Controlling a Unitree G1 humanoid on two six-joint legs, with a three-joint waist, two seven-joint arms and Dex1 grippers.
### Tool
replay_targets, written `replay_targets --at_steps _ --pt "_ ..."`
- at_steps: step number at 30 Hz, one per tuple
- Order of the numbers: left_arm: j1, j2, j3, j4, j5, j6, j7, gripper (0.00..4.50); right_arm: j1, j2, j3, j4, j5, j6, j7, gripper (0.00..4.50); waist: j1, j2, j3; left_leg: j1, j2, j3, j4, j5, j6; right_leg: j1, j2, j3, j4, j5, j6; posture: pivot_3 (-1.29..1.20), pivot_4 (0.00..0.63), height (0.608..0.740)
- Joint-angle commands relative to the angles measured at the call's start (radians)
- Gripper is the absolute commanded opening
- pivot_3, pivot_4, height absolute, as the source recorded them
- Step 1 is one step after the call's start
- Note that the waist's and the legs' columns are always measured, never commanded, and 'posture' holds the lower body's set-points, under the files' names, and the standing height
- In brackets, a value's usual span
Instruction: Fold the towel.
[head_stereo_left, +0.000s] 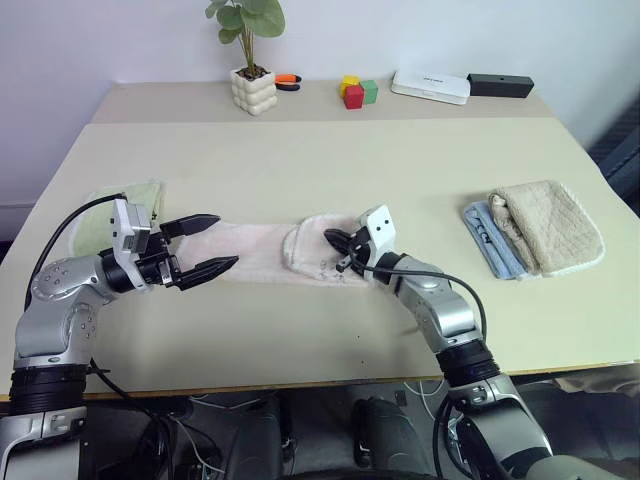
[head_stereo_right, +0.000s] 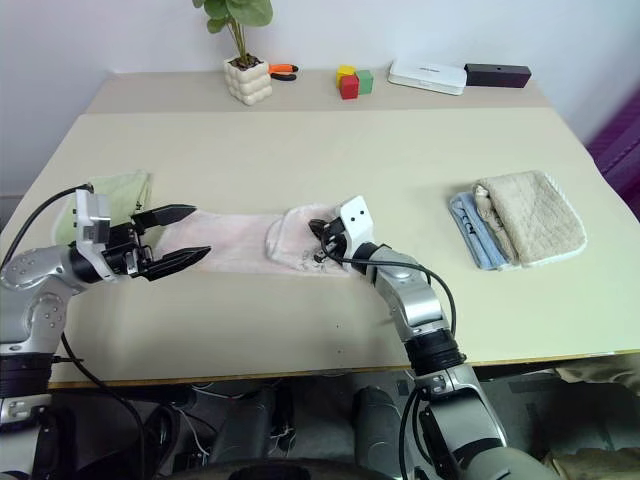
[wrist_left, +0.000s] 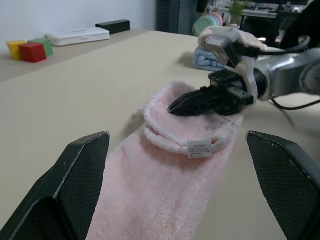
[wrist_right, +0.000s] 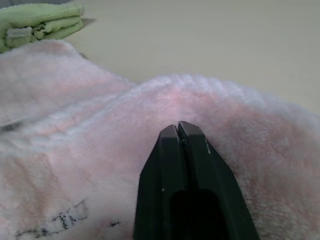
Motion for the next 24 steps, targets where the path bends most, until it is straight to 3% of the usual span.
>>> replay_targets --at_steps 1,5,10,14,19,24 --pt "0.002 -0.008 0.003 -0.041 -0.008 -0.014 0.009 4.5 0.03 0.003 0.045 0.075 -0.096 -0.12 -0.025 0.02 0.0 0.0 0.0 0.0 0.0 0.0 0.0 0.0 0.0 0.0 0.0 0.0 0.0 0.0 0.0 0.0 0.15 0.735" --pt "0.004 -0.015 -0.001 -0.046 -0.005 -0.011 0.016 4.5 0.026 0.004 0.048 0.049 -0.083 -0.133 0.023 0.02 -0.001 -0.001 -0.001 0.001 0.0 0.0 0.0 0.0 -0.001 0.001 0.0 0.0 0.0 0.0 0.0 0.0 0.15 0.735" --pt "0.003 -0.018 -0.006 -0.046 -0.004 -0.01 0.02 4.5 0.023 -0.004 0.038 0.007 -0.069 -0.125 0.07 2.25 -0.001 -0.001 0.0 0.001 0.0 -0.001 0.0 0.0 -0.001 0.001 0.0 0.0 0.001 0.0 0.0 0.0 0.15 0.735" --pt "-0.004 -0.02 -0.01 -0.045 -0.004 -0.01 0.023 4.5 0.021 -0.011 0.031 -0.017 -0.071 -0.112 0.088 4.38 0.0 0.0 0.0 0.001 0.0 -0.001 0.0 0.0 0.0 0.001 0.0 0.0 0.001 0.0 0.0 0.0 0.15 0.735" --pt "-0.006 -0.011 -0.017 -0.036 0.0 0.008 0.034 4.5 -0.001 -0.025 -0.003 -0.079 -0.039 -0.057 0.104 4.45 0.0 0.0 0.0 0.001 0.0 -0.001 0.0 0.0 0.0 0.001 0.0 0.0 0.001 0.0 0.0 0.0 0.15 0.735" --pt "0.018 0.024 -0.031 -0.043 0.023 0.151 0.133 4.5 -0.06 -0.086 -0.049 -0.208 0.02 0.062 0.14 4.45 0.0 0.001 0.0 0.001 0.0 -0.003 0.0 -0.001 0.001 0.0 0.0 0.0 0.001 0.0 0.0 0.0 0.15 0.735"
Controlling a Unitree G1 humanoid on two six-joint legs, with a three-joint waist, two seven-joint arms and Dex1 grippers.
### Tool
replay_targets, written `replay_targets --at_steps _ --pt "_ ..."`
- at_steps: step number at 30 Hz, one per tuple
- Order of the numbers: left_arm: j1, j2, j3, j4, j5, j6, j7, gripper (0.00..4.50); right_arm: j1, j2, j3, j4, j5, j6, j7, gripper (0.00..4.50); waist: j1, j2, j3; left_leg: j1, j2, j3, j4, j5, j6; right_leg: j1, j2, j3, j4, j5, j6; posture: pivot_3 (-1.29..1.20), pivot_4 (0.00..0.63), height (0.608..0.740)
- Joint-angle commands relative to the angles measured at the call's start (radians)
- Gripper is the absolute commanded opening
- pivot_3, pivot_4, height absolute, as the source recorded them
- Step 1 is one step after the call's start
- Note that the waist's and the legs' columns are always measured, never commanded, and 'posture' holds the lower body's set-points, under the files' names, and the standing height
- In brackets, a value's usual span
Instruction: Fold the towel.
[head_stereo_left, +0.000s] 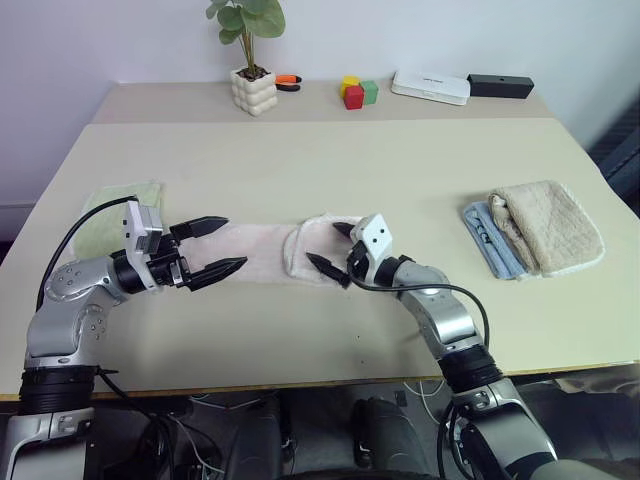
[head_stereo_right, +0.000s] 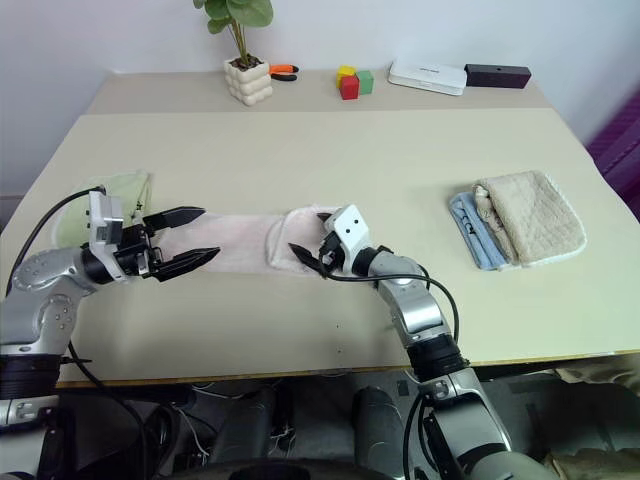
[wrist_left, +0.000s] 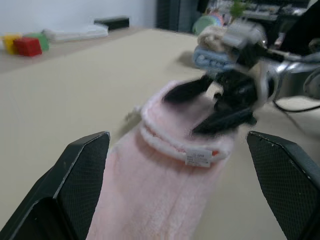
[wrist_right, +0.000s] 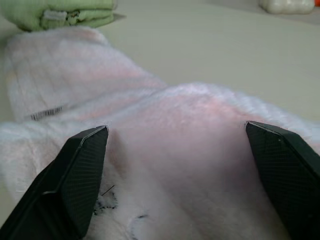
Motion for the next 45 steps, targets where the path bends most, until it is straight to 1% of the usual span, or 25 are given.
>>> replay_targets --at_steps 1,3,5,8,11,12,14,16,18,20,21,23,24,26,29,33,35,38,42,44,45 --pt "0.026 0.029 0.018 -0.053 -0.022 0.155 0.099 4.5 -0.065 -0.058 -0.062 -0.14 0.073 0.081 0.048 4.45 0.0 0.001 0.0 0.0 0.0 0.0 0.0 0.0 0.001 0.0 0.0 0.0 0.0 0.0 0.0 0.0 0.15 0.735" --pt "0.046 0.04 0.044 -0.106 -0.077 0.278 0.151 4.5 -0.08 -0.106 -0.078 -0.181 0.099 0.111 0.088 4.45 0.001 0.0 0.0 0.0 0.0 -0.001 0.0 -0.001 0.002 0.0 0.0 0.0 0.0 0.0 0.0 0.0 0.15 0.735" --pt "0.084 0.044 0.101 -0.167 -0.156 0.398 0.208 4.5 -0.078 -0.179 -0.097 -0.235 0.15 0.172 0.161 4.45 0.003 0.0 0.0 -0.001 0.0 -0.001 0.0 -0.001 0.002 0.0 0.0 0.0 0.0 0.0 0.0 0.0 0.15 0.735" --pt "0.134 0.025 0.222 -0.235 -0.318 0.639 0.375 4.5 -0.051 -0.299 -0.13 -0.331 0.25 0.26 0.281 4.45 0.003 0.0 0.001 -0.001 0.001 -0.002 0.0 -0.001 0.002 0.0 -0.001 0.0 -0.001 0.0 0.0 0.0 0.15 0.735" --pt "0.192 -0.023 0.351 -0.314 -0.531 0.814 0.556 4.5 -0.023 -0.379 -0.145 -0.387 0.292 0.284 0.34 4.45 0.002 0.0 0.001 0.0 0.001 -0.002 0.0 -0.001 0.002 0.0 -0.001 0.0 -0.001 0.0 0.0 0.0 0.15 0.735" --pt "0.211 -0.044 0.388 -0.332 -0.597 0.847 0.613 4.5 -0.019 -0.394 -0.144 -0.395 0.295 0.289 0.348 4.45 0.002 0.0 0.001 0.0 0.001 -0.002 0.0 -0.001 0.002 0.0 -0.001 0.0 0.0 0.0 0.0 0.0 0.15 0.735" --pt "0.26 -0.1 0.446 -0.358 -0.744 0.885 0.783 4.5 -0.018 -0.414 -0.134 -0.395 0.284 0.287 0.356 4.45 0.001 0.0 0.001 0.0 0.001 -0.002 0.0 -0.001 0.002 0.0 -0.001 0.0 0.0 0.0 0.0 0.0 0.15 0.735" --pt "0.327 -0.165 0.464 -0.394 -0.91 0.858 0.952 4.5 -0.026 -0.413 -0.133 -0.385 0.28 0.284 0.351 4.45 0.002 0.0 0.001 0.001 0.001 -0.002 0.0 -0.001 0.002 0.001 -0.001 0.001 0.0 0.0 0.0 0.0 0.15 0.735" --pt "0.375 -0.219 0.455 -0.433 -0.982 0.807 1.065 4.5 -0.031 -0.41 -0.13 -0.376 0.277 0.28 0.35 4.45 0.004 -0.001 0.001 0.001 0.001 -0.003 0.0 -0.001 0.002 0.001 -0.002 0.001 0.0 0.0 0.0 0.0 0.15 0.735" --pt "0.398 -0.313 0.434 -0.454 -0.994 0.724 1.193 4.5 -0.028 -0.418 -0.128 -0.368 0.274 0.268 0.363 4.45 0.011 -0.001 0.0 0.001 0.0 -0.003 0.0 -0.001 0.002 0.001 -0.004 0.0 0.0 -0.001 -0.002 0.0 0.15 0.735" --pt "0.408 -0.358 0.419 -0.468 -0.957 0.683 1.234 4.5 -0.027 -0.422 -0.129 -0.359 0.27 0.257 0.37 4.45 0.014 -0.001 0.0 0.001 0.0 -0.004 0.001 -0.001 0.002 0.002 -0.004 0.0 0.0 -0.001 -0.003 0.0 0.15 0.735" --pt "0.421 -0.398 0.398 -0.488 -0.914 0.634 1.277 4.5 -0.028 -0.426 -0.131 -0.349 0.265 0.244 0.377 4.45 0.014 -0.002 0.0 0.001 -0.001 -0.004 0.002 -0.002 0.003 0.003 -0.005 0.0 -0.001 -0.002 -0.004 0.0 0.15 0.735" --pt "0.428 -0.421 0.385 -0.489 -0.922 0.615 1.303 4.5 -0.032 -0.426 -0.137 -0.341 0.268 0.243 0.377 4.45 0.014 -0.003 -0.001 0.001 -0.001 -0.003 0.002 -0.002 0.004 0.004 -0.005 0.0 -0.002 -0.002 -0.004 0.0 0.15 0.735" --pt "0.413 -0.441 0.379 -0.46 -0.945 0.576 1.355 4.5 -0.034 -0.424 -0.139 -0.334 0.269 0.238 0.377 4.45 0.012 -0.003 -0.001 0.001 -0.002 -0.003 0.002 -0.002 0.004 0.004 -0.005 0.0 -0.002 -0.002 -0.004 0.0 0.15 0.735" --pt "0.361 -0.442 0.394 -0.39 -1.011 0.517 1.44 4.5 -0.032 -0.42 -0.136 -0.328 0.264 0.23 0.373 4.45 0.012 -0.003 -0.001 0.001 -0.001 -0.003 0.002 -0.002 0.004 0.004 -0.005 0.0 -0.002 -0.002 -0.004 0.0 0.15 0.735" --pt "0.295 -0.407 0.376 -0.306 -0.999 0.489 1.447 4.5 -0.019 -0.415 -0.139 -0.333 0.256 0.227 0.352 4.45 0.01 -0.003 -0.001 0.001 -0.002 -0.003 0.002 -0.002 0.004 0.004 -0.005 0.0 -0.002 -0.002 -0.004 0.0 0.15 0.735" --pt "0.255 -0.41 0.36 -0.24 -1.048 0.494 1.486 4.5 -0.01 -0.416 -0.142 -0.34 0.248 0.225 0.336 4.45 0.011 -0.002 -0.001 0.001 -0.003 -0.003 0.002 -0.002 0.004 0.004 -0.004 0.0 -0.002 -0.002 -0.004 0.0 0.15 0.735" --pt "0.201 -0.409 0.327 -0.183 -1.053 0.502 1.501 3.69 -0.005 -0.42 -0.146 -0.351 0.247 0.23 0.323 4.5 0.013 -0.002 -0.001 0.002 -0.003 -0.003 0.002 -0.002 0.004 0.005 -0.005 0.0 -0.002 -0.002 -0.004 0.0 0.15 0.735" --pt "0.151 -0.411 0.322 -0.148 -1.05 0.488 1.499 1.58 -0.002 -0.429 -0.147 -0.355 0.236 0.224 0.307 4.5 0.015 -0.002 -0.001 0.001 -0.004 -0.003 0.002 -0.002 0.004 0.005 -0.004 0.0 -0.002 -0.002 -0.004 0.0 0.15 0.735" --pt "0.128 -0.407 0.317 -0.155 -1.055 0.482 1.485 0.45 0.002 -0.437 -0.155 -0.349 0.224 0.216 0.294 4.5 0.017 -0.002 -0.001 0.001 -0.004 -0.003 0.002 -0.002 0.004 0.005 -0.005 0.0 -0.003 -0.002 -0.004 0.0 0.15 0.735" --pt "0.12 -0.397 0.311 -0.165 -1.05 0.487 1.477 0.03 0.007 -0.444 -0.161 -0.346 0.22 0.212 0.292 4.5 0.02 -0.002 -0.001 0.001 -0.004 -0.003 0.002 -0.002 0.004 0.005 -0.004 0.0 -0.002 -0.002 -0.004 0.0 0.15 0.735"
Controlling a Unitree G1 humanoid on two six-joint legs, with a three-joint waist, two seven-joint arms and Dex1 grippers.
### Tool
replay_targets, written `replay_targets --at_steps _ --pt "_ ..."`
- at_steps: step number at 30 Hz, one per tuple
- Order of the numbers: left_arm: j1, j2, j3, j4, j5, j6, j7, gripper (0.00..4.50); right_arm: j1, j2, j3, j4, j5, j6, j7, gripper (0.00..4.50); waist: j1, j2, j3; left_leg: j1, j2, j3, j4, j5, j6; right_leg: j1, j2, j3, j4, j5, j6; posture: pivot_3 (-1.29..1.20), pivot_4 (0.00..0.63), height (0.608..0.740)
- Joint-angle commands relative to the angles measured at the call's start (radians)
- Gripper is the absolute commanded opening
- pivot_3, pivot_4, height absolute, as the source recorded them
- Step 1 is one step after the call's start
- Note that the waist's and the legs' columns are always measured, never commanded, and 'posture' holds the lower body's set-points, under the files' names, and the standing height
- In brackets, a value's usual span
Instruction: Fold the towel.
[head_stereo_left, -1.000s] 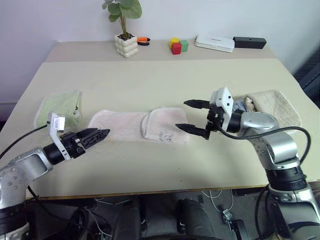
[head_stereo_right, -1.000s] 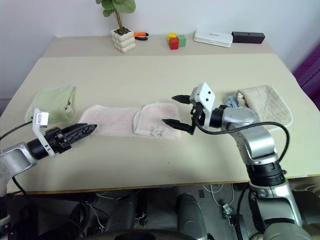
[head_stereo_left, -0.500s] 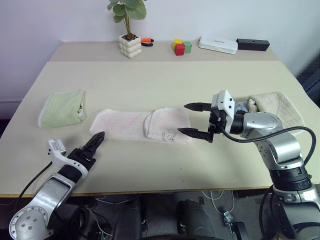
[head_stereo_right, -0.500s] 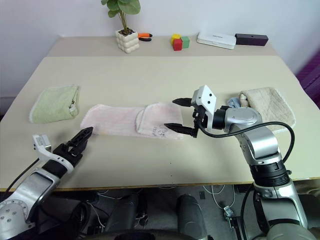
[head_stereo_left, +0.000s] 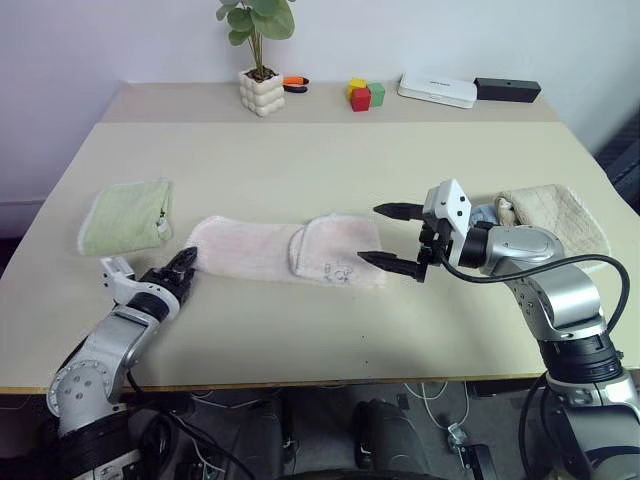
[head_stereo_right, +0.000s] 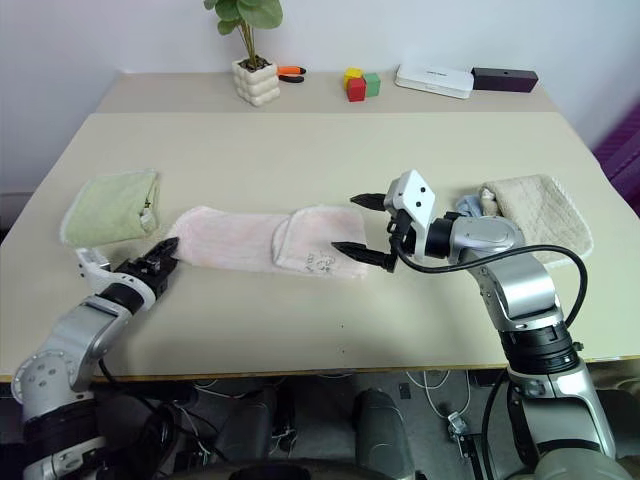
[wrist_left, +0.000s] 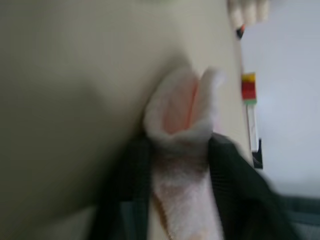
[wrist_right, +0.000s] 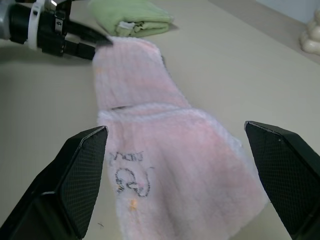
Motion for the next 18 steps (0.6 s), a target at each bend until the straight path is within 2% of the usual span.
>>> replay_targets --at_steps 1,5,10,15,18 --pt "-0.023 0.026 -0.027 -0.036 0.008 0.007 -0.043 0.03 0.015 -0.032 -0.05 -0.028 -0.01 -0.027 -0.012 4.5 0.005 0.0 0.0 0.0 0.0 0.0 0.0 0.0 0.0 0.0 0.0 0.0 0.0 0.0 0.0 0.0 0.15 0.735" --pt "-0.039 0.046 -0.059 -0.12 -0.008 0.018 -0.135 0.03 0.064 -0.079 -0.097 -0.038 0.019 -0.027 0.019 4.5 0.013 -0.001 0.0 -0.001 0.0 0.0 0.0 0.0 0.0 0.0 0.0 0.0 -0.001 0.0 0.0 0.0 0.15 0.735" --pt "-0.118 0.123 -0.235 -0.267 0.114 0.075 -0.34 0.03 0.166 -0.16 -0.231 -0.043 0.09 -0.039 0.085 4.5 0.018 -0.001 0.001 -0.001 0.0 0.0 0.0 0.0 0.0 0.001 0.0 -0.001 -0.004 0.0 0.0 0.0 0.15 0.735" --pt "-0.268 0.104 -0.402 -0.21 0.272 0.064 -0.51 0.03 0.184 -0.182 -0.255 -0.063 0.13 0.026 0.085 4.5 0.011 0.0 0.0 0.0 0.001 0.0 -0.001 0.0 0.001 0.005 0.003 -0.001 -0.01 0.001 -0.001 0.0 0.15 0.735" --pt "-0.409 0.026 -0.549 -0.065 0.411 0.058 -0.624 0.03 0.162 -0.171 -0.271 -0.064 0.129 0.031 0.035 4.5 0.018 0.0 0.001 0.0 0.001 0.001 -0.001 0.0 0.001 0.005 0.004 -0.001 -0.011 0.001 -0.001 0.0 0.15 0.735"
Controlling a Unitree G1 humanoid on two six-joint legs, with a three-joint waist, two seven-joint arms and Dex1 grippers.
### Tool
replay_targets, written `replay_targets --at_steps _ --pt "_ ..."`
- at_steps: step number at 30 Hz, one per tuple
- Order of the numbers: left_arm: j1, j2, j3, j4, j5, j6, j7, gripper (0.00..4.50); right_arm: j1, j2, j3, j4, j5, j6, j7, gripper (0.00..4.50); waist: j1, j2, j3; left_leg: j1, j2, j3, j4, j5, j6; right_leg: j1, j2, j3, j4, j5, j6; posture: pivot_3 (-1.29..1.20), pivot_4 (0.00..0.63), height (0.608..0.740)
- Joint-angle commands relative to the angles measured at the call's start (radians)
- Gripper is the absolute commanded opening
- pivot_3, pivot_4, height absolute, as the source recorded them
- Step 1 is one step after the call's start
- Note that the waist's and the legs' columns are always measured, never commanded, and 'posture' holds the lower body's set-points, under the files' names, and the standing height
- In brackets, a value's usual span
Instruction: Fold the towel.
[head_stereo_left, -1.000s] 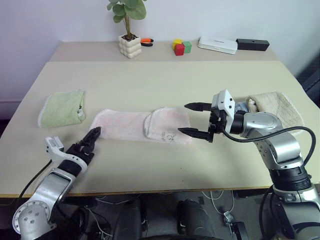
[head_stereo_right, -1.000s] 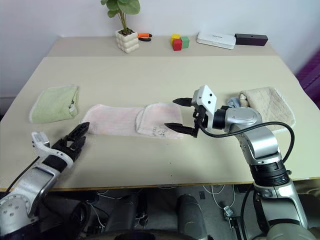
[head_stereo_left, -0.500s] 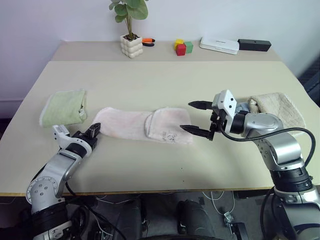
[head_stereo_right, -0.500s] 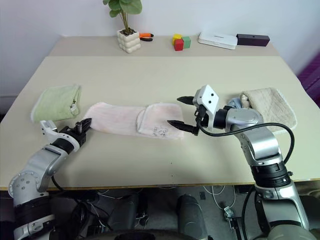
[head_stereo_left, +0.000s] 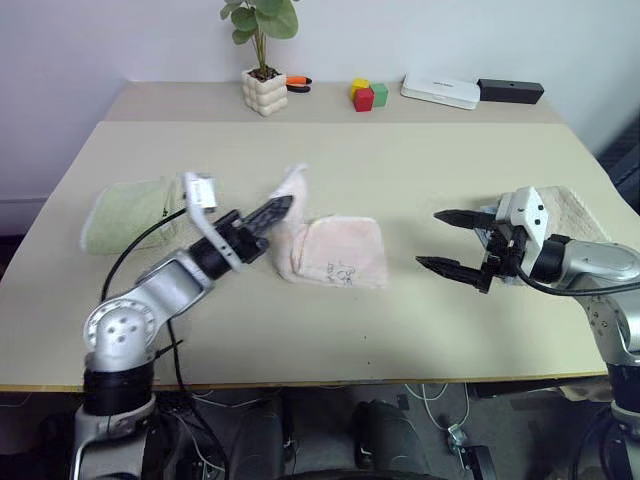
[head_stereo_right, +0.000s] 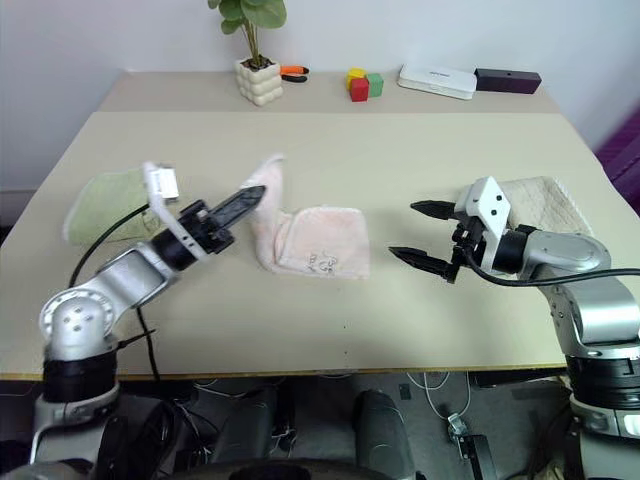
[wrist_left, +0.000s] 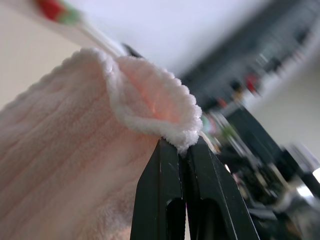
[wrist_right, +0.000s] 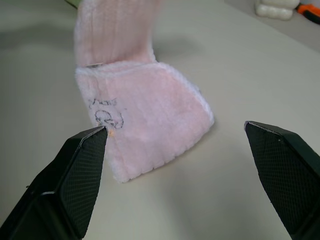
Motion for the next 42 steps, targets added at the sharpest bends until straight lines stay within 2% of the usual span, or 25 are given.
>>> replay_targets --at_steps 1,3,6,10,14,17,21,24,25,27,29,33,34,36,38,39,40,41,42 --pt "-0.115 -0.057 -0.151 0.113 0.159 -0.014 -0.163 0.03 -0.024 -0.007 -0.046 -0.043 0.026 0.011 -0.035 4.5 0.004 0.0 0.0 -0.001 0.0 0.0 0.001 0.0 0.0 0.001 0.0 -0.001 0.0 0.0 0.0 0.0 0.15 0.735" --pt "-0.153 -0.075 -0.233 0.192 0.275 -0.043 -0.258 0.03 -0.007 -0.022 -0.066 -0.066 0.04 0.021 -0.035 4.5 0.002 0.0 0.0 -0.001 -0.001 0.0 0.001 0.0 0.0 0.002 0.0 -0.001 -0.002 0.0 0.001 0.0 0.15 0.735" --pt "-0.196 -0.142 -0.271 0.31 0.364 -0.078 -0.34 0.03 0.027 -0.034 -0.094 -0.098 0.047 0.034 -0.05 4.5 -0.002 0.0 0.0 -0.001 -0.001 0.0 0.0 -0.001 0.001 0.002 0.0 -0.001 -0.004 0.002 0.003 0.0 0.15 0.735" --pt "-0.234 -0.185 -0.321 0.416 0.51 -0.112 -0.376 0.03 0.066 -0.03 -0.118 -0.151 0.056 0.054 -0.088 4.5 0.0 0.0 0.0 -0.001 0.0 -0.001 0.0 -0.001 0.001 0.001 0.0 -0.002 -0.004 0.002 0.003 0.0 0.15 0.735" --pt "-0.216 -0.21 -0.361 0.418 0.556 -0.079 -0.47 0.03 0.101 -0.031 -0.146 -0.196 0.064 0.067 -0.12 4.5 0.0 0.0 0.0 -0.001 0.0 -0.003 0.0 -0.001 0.002 0.001 -0.001 -0.002 -0.004 0.001 0.001 0.0 0.15 0.735" --pt "-0.203 -0.22 -0.373 0.406 0.582 -0.06 -0.503 0.82 0.108 -0.029 -0.148 -0.209 0.066 0.071 -0.133 4.5 0.0 0.0 0.0 -0.001 0.0 -0.003 0.0 -0.001 0.002 0.001 -0.001 -0.002 -0.004 0.001 0.001 0.0 0.15 0.735" --pt "-0.196 -0.206 -0.382 0.397 0.66 -0.078 -0.51 2.77 0.089 -0.024 -0.123 -0.208 0.062 0.065 -0.148 4.5 -0.001 0.0 0.0 -0.001 0.0 -0.003 0.0 -0.001 0.002 0.001 -0.001 -0.002 -0.004 0.0 0.001 0.0 0.15 0.735" --pt "-0.184 -0.186 -0.352 0.345 0.635 -0.054 -0.56 4.35 0.059 -0.021 -0.105 -0.181 0.055 0.052 -0.149 4.5 -0.002 0.0 0.001 -0.001 0.0 -0.003 0.0 -0.001 0.002 0.001 -0.001 -0.002 -0.004 0.0 0.001 0.0 0.15 0.735" --pt "-0.175 -0.177 -0.343 0.314 0.613 -0.04 -0.588 4.46 0.049 -0.019 -0.099 -0.171 0.051 0.046 -0.149 4.5 -0.002 0.0 0.001 -0.001 0.0 -0.003 0.0 -0.001 0.002 0.001 -0.001 -0.002 -0.004 0.0 0.001 0.0 0.15 0.735" --pt "-0.169 -0.157 -0.284 0.256 0.558 -0.014 -0.614 4.46 -0.021 0.018 -0.079 -0.123 0.037 0.021 -0.183 4.5 -0.006 0.0 0.001 -0.001 0.001 -0.003 0.0 -0.001 0.002 0.001 -0.001 -0.002 -0.003 0.0 0.001 0.0 0.15 0.735" --pt "-0.178 -0.136 -0.265 0.233 0.59 -0.049 -0.617 4.46 -0.076 0.056 -0.067 -0.076 0.007 -0.02 -0.223 4.5 -0.006 0.001 0.001 -0.001 0.001 -0.003 0.0 -0.001 0.002 0.001 -0.001 -0.002 -0.003 0.001 0.001 0.0 0.15 0.735" --pt "-0.24 -0.156 -0.111 0.285 0.548 -0.082 -0.556 4.46 -0.181 0.173 -0.058 0.021 -0.06 -0.077 -0.377 4.5 -0.002 0.001 0.001 -0.001 0.001 -0.002 0.001 -0.001 0.002 0.001 -0.001 -0.002 -0.003 0.002 0.003 0.0 0.15 0.735" --pt "-0.27 -0.165 -0.024 0.329 0.525 -0.096 -0.479 4.46 -0.198 0.241 -0.037 0.029 -0.088 -0.08 -0.456 4.5 -0.002 0.001 0.001 -0.001 0.001 -0.003 0.001 -0.001 0.002 0.001 -0.001 -0.002 -0.003 0.002 0.003 0.0 0.15 0.735" --pt "-0.303 -0.183 0.098 0.403 0.532 -0.141 -0.331 3.95 -0.21 0.342 0.027 0.014 -0.164 -0.085 -0.577 4.5 -0.004 0.001 0.001 -0.001 0.001 -0.003 0.001 -0.001 0.002 0.001 0.0 -0.002 -0.002 0.002 0.004 0.0 0.15 0.735" --pt "-0.288 -0.198 0.125 0.41 0.559 -0.184 -0.293 3.17 -0.2 0.409 0.051 -0.019 -0.171 -0.047 -0.635 4.5 -0.008 0.001 0.001 -0.001 0.001 -0.003 0.0 -0.001 0.001 0.001 0.0 -0.002 -0.001 0.003 0.006 0.0 0.15 0.735" --pt "-0.27 -0.206 0.125 0.402 0.579 -0.208 -0.28 2.64 -0.193 0.444 0.062 -0.041 -0.169 -0.015 -0.671 3.96 -0.008 0.001 0.001 -0.001 0.001 -0.002 0.0 0.001 -0.001 0.001 0.0 -0.002 -0.001 0.004 0.007 0.0 0.15 0.735" --pt "-0.259 -0.214 0.124 0.397 0.592 -0.223 -0.268 2.18 -0.188 0.467 0.066 -0.055 -0.168 0.008 -0.697 3.72 -0.006 0.001 0.001 -0.001 0.001 -0.001 -0.001 0.003 -0.005 0.001 0.0 -0.002 -0.001 0.004 0.007 0.0 0.15 0.735" --pt "-0.249 -0.222 0.12 0.395 0.61 -0.249 -0.256 1.68 -0.183 0.49 0.075 -0.07 -0.173 0.02 -0.721 3.26 -0.001 0.001 0.001 -0.002 0.0 0.0 -0.001 0.003 -0.005 0.001 0.0 -0.002 -0.002 0.003 0.008 0.0 0.15 0.735" --pt "-0.241 -0.233 0.119 0.396 0.628 -0.274 -0.239 1.0 -0.179 0.511 0.085 -0.085 -0.181 0.026 -0.746 2.59 0.001 0.001 0.001 -0.003 0.0 0.0 -0.001 0.003 -0.005 0.001 0.0 -0.003 -0.002 0.003 0.008 0.0 0.15 0.735"
